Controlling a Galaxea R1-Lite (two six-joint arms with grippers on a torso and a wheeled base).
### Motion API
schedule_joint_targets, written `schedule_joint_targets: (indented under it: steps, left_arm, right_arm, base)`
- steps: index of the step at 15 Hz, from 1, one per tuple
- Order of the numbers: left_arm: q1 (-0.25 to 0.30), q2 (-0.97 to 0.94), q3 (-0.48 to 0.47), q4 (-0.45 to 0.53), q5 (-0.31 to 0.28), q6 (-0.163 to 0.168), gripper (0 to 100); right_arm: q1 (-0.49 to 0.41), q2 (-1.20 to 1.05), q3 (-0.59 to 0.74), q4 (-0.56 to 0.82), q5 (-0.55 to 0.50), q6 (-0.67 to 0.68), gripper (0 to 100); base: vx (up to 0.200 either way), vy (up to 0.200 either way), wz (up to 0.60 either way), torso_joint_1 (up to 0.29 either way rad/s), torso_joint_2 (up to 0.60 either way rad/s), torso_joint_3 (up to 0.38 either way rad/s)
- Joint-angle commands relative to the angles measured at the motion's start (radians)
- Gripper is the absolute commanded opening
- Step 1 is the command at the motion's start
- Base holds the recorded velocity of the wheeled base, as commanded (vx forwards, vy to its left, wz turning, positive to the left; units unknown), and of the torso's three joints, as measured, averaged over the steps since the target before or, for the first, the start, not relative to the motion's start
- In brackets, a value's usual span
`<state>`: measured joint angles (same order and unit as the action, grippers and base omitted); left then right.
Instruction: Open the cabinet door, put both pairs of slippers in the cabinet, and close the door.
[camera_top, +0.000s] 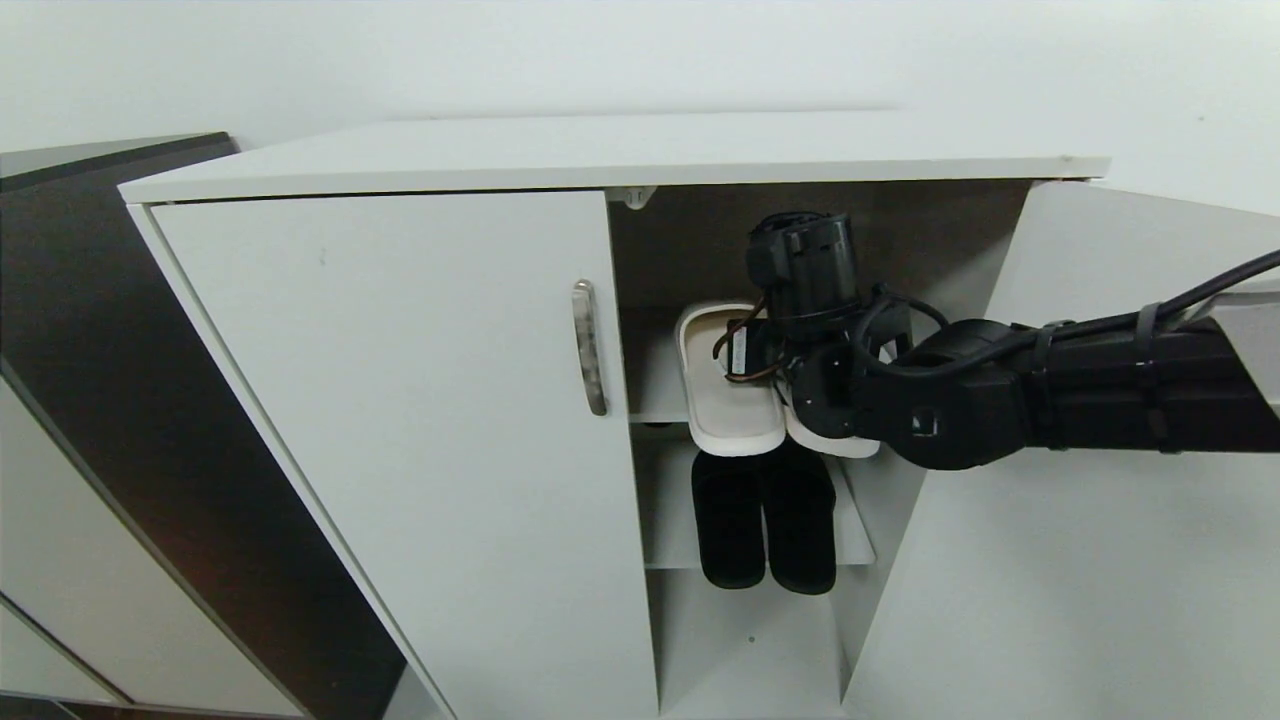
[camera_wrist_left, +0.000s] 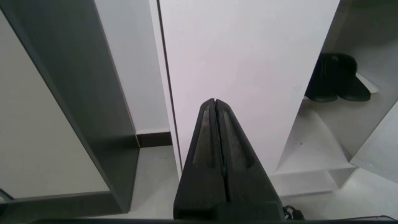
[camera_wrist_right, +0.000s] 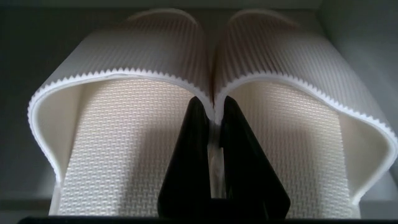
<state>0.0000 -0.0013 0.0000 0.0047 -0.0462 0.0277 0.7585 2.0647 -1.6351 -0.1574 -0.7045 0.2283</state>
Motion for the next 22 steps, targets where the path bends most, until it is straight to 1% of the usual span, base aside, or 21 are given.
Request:
schedule_joint_targets:
  steps: [1, 8, 11, 21, 22]
  left_arm:
    - [0.000, 0.001, 0.000, 0.000, 0.000, 0.000, 0]
    - [0.000, 0.001, 0.000, 0.000, 0.000, 0.000, 0]
    - [0.000, 0.001, 0.000, 0.000, 0.000, 0.000, 0]
    - [0.000, 0.001, 0.000, 0.000, 0.000, 0.000, 0]
    - [0.000, 0.001, 0.000, 0.000, 0.000, 0.000, 0]
  right_arm:
    - [-0.008, 0.018, -0.006, -0.001, 0.007, 0.000, 0]
    - [-0.041, 0.034, -0.008, -0.004, 0.028, 0.006, 0]
    - [-0.051, 0.055, -0.048, -0.002, 0.026, 0.006, 0]
    - [-0.051, 0.063, -0.058, 0.001, 0.028, 0.005, 0]
    - [-0.051, 0.063, -0.058, 0.001, 0.026, 0.005, 100]
  base:
    - [0.000, 0.000, 0.00, 0.000, 0.00, 0.000]
    - [0.000, 0.000, 0.00, 0.000, 0.00, 0.000]
    - [0.000, 0.000, 0.00, 0.000, 0.00, 0.000]
    - [0.000, 0.000, 0.00, 0.000, 0.00, 0.000]
    - [0.000, 0.000, 0.00, 0.000, 0.00, 0.000]
